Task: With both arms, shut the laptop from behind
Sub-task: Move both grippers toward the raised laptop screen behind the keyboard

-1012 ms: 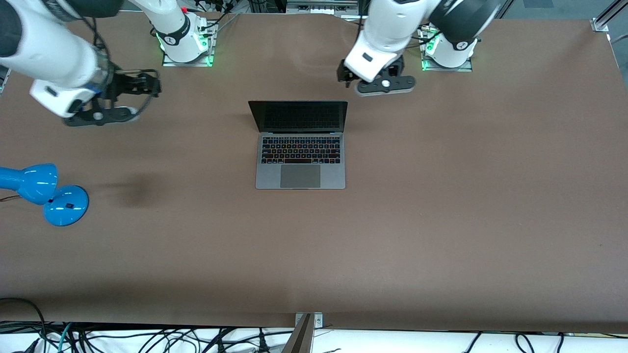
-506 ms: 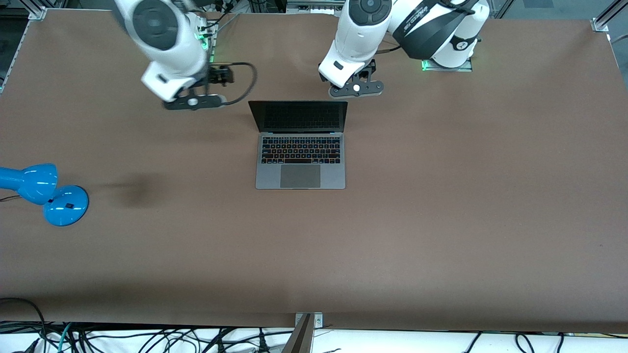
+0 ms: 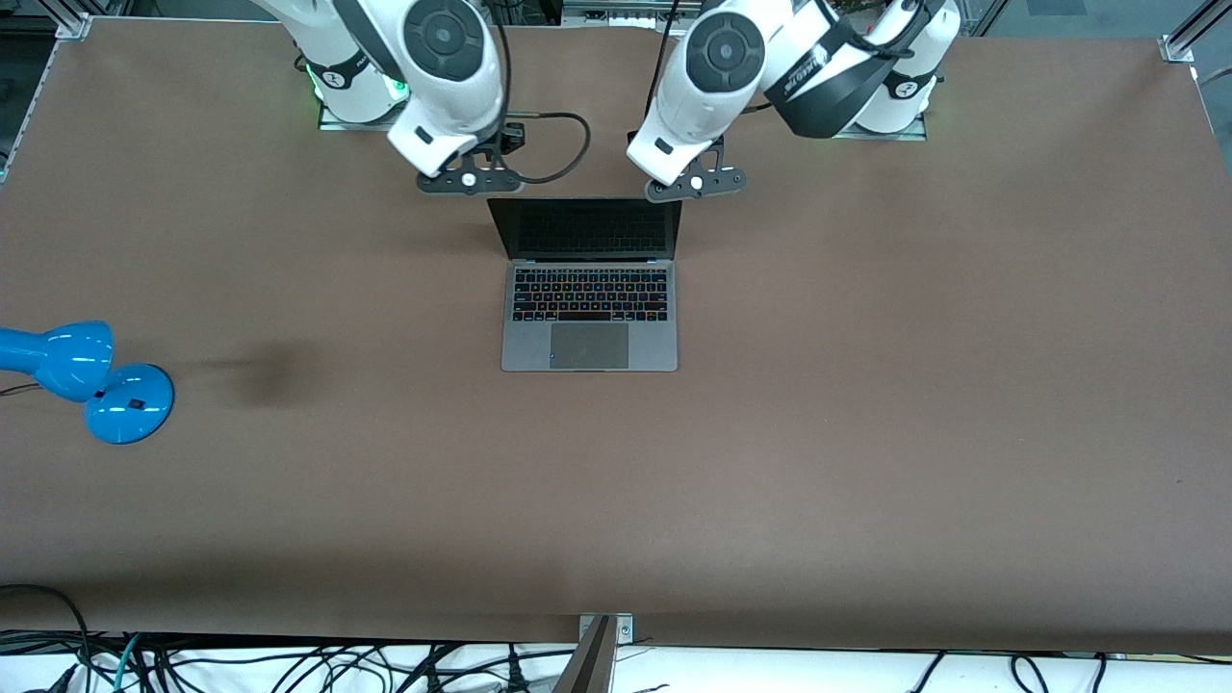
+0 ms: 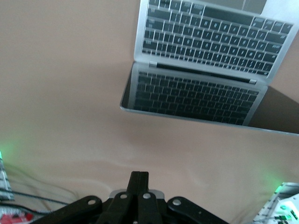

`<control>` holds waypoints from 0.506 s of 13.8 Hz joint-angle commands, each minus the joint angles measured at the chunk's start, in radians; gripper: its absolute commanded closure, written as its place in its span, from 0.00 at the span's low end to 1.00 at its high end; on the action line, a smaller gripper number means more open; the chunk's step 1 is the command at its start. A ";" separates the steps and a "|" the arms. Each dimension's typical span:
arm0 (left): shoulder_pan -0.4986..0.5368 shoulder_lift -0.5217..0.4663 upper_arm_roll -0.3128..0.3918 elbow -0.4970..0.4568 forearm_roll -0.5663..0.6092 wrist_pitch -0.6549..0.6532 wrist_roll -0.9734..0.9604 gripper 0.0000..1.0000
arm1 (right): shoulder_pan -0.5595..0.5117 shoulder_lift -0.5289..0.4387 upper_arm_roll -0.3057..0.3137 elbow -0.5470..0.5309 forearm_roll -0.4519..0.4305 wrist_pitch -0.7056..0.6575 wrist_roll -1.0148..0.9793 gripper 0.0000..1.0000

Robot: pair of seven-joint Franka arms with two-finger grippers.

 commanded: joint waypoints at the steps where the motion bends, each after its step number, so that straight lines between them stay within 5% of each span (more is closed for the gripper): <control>1: 0.012 0.031 -0.003 -0.016 -0.037 0.016 0.012 1.00 | -0.012 0.044 0.020 -0.004 0.017 0.024 0.020 1.00; 7: 0.013 0.087 0.009 -0.018 -0.019 0.052 0.014 1.00 | -0.004 0.122 0.026 0.005 0.017 0.089 0.020 1.00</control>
